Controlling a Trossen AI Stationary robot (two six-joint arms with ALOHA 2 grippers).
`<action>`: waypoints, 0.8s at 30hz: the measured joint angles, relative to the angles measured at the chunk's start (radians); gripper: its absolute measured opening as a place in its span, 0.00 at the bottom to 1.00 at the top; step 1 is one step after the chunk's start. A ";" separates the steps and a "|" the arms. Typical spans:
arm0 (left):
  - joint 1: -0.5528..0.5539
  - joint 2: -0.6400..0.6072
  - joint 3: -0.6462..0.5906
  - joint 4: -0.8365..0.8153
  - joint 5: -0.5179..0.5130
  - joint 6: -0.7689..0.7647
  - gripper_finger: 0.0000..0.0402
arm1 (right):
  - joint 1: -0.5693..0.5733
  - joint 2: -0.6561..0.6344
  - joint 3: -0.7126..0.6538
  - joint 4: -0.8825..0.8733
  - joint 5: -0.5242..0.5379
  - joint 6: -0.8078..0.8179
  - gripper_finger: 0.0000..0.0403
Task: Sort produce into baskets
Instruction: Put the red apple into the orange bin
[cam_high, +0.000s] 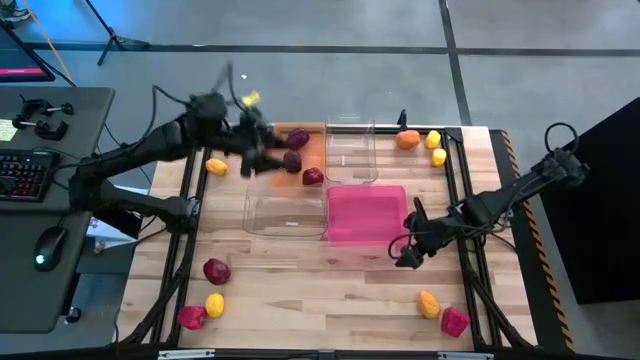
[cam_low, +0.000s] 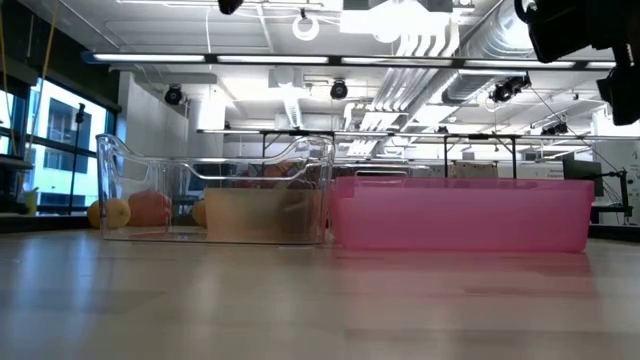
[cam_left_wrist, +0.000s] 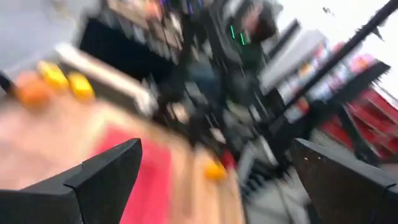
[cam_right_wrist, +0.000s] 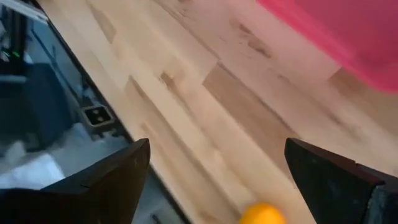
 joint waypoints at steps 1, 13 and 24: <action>-0.043 0.007 0.001 -0.046 -0.025 -0.012 0.99 | 0.000 0.000 -0.001 -0.001 0.009 -0.031 0.90; -0.472 0.146 -0.001 -0.248 -0.240 -0.260 0.99 | 0.000 0.000 -0.002 -0.015 0.013 -0.244 0.90; -0.585 0.232 0.000 -0.524 -0.311 -0.476 0.99 | 0.000 0.000 -0.002 -0.020 0.154 -0.303 0.90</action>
